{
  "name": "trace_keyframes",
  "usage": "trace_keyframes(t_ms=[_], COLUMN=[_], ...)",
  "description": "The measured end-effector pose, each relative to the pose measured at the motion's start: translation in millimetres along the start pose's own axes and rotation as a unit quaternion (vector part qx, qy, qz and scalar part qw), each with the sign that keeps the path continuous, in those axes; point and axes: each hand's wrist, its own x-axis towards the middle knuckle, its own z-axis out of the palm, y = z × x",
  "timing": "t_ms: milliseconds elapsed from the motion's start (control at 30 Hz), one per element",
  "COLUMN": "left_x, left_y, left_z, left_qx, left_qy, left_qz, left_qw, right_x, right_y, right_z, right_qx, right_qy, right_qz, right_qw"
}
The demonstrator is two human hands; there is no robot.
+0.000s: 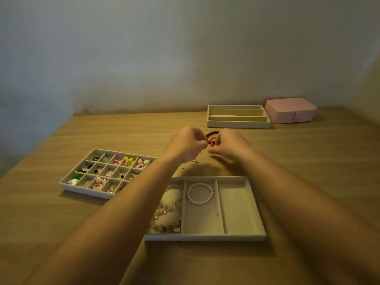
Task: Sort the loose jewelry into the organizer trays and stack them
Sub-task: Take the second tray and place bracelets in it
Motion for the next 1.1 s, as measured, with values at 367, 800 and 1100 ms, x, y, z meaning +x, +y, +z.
trace_keyframes(t_ms=[367,800,1100], left_x=[19.6,-20.4,-70.3], left_y=[-19.6,7.3,1.2], left_z=[6.5,-16.5,-36.6], left_qx=[-0.072,-0.358,-0.437], left_qy=[0.009,-0.023,-0.057], left_qz=[-0.046,-0.056,-0.094], left_qw=[0.996,0.932,0.893], right_x=[12.9,-48.8,-93.0], right_y=[-2.4,-22.6,-31.6], right_z=[-1.2,-56.9,-55.9], right_qx=[-0.031,0.388,0.424], right_qy=[-0.035,-0.044,-0.122], right_qz=[0.005,-0.078,-0.040], right_qw=[0.999,0.917,0.896])
